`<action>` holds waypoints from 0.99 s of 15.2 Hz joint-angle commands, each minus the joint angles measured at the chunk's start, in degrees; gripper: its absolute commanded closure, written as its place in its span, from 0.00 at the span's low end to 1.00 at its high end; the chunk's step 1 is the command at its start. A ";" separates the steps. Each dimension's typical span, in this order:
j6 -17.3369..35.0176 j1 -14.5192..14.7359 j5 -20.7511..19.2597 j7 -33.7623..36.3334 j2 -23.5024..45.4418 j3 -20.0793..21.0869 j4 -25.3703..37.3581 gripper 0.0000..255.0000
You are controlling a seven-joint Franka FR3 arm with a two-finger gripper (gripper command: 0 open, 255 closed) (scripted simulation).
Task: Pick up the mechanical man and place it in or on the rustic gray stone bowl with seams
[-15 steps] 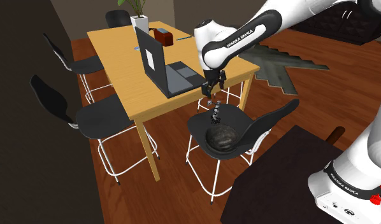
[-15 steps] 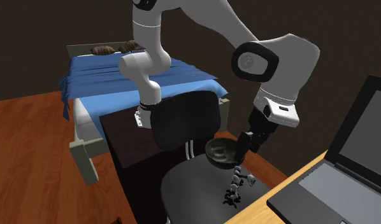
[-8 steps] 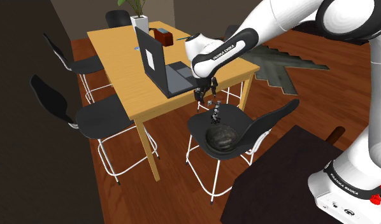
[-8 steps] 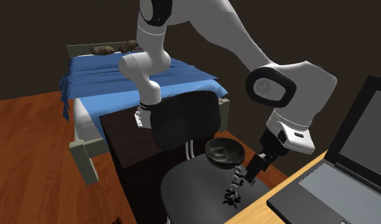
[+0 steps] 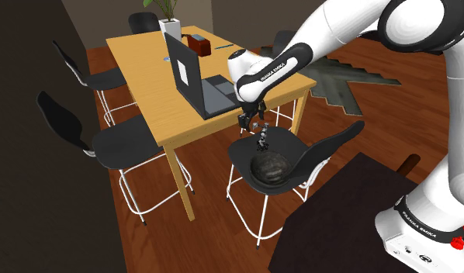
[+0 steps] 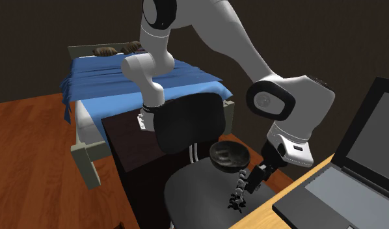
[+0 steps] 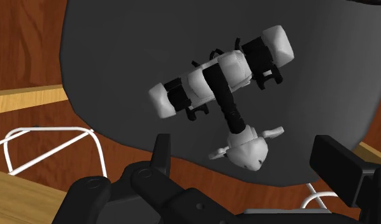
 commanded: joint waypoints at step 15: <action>-0.44 -0.05 0.13 -0.16 -0.49 0.07 -0.02 1.00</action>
